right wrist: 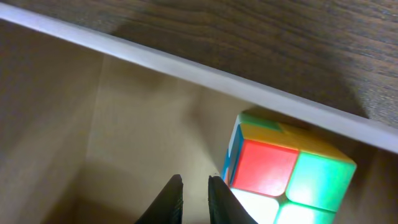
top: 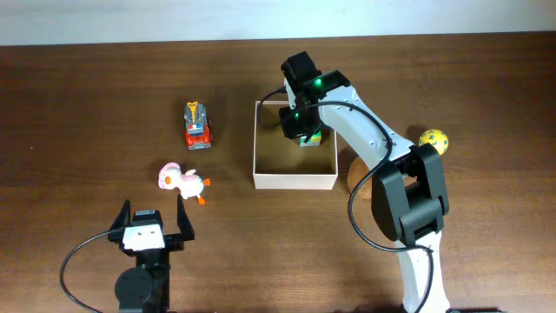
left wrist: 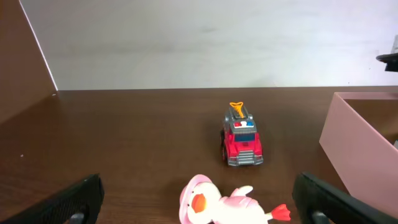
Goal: Pack container
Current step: 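Lower the cube into the box's back-right corner with the right gripper, then open the right gripper and raise it out of the box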
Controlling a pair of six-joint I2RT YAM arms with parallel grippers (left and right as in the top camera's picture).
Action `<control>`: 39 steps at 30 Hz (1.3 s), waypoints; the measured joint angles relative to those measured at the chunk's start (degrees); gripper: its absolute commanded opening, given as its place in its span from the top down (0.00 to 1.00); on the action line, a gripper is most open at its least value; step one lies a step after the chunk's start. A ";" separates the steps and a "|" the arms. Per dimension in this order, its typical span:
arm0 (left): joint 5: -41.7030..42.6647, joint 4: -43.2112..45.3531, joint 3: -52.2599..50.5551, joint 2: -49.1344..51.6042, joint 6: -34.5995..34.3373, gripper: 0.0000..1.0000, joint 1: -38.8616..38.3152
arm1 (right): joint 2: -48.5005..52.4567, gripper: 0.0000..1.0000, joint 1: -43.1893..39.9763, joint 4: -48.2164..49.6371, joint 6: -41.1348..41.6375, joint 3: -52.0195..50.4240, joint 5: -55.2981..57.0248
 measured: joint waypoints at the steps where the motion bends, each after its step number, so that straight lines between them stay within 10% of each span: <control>1: 0.00 0.00 0.00 0.00 0.00 0.01 0.00 | 0.00 0.82 0.00 0.00 -0.02 0.00 0.00; 39: 0.00 0.00 0.00 0.00 0.00 0.01 0.00 | 3.50 0.82 -0.15 0.68 0.02 -0.20 1.07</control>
